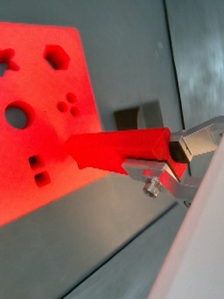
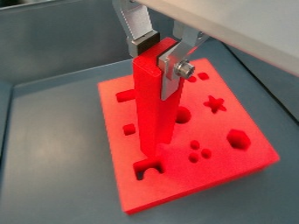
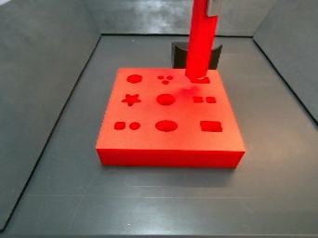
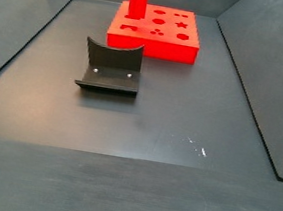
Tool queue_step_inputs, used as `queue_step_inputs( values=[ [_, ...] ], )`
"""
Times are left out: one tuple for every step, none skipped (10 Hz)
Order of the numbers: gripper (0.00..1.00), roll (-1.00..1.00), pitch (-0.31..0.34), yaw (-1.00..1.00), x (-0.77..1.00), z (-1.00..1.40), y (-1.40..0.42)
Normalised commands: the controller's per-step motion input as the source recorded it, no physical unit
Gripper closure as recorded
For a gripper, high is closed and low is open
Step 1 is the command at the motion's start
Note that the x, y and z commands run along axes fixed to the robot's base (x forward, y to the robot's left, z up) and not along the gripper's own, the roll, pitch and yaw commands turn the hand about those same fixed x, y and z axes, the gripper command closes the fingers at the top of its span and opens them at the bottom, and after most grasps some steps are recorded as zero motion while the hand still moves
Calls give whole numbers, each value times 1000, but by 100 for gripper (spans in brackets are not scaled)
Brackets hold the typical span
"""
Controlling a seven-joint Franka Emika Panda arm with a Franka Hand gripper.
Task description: Insert the arch object.
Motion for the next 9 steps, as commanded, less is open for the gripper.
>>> queue_step_inputs(
  values=[
    [100,-64,-3,-986,143,-111,3],
    [100,-57,0,-991,134,-120,0],
    [100,-36,0,-994,134,-97,23],
    [100,0,0,-960,171,-63,91],
    [100,30,0,-889,183,-74,140],
    [100,57,0,-854,174,-129,157],
    [100,0,16,-737,174,0,217],
    [100,4,0,0,0,0,0],
    [100,0,4,-283,120,-31,6]
  ],
)
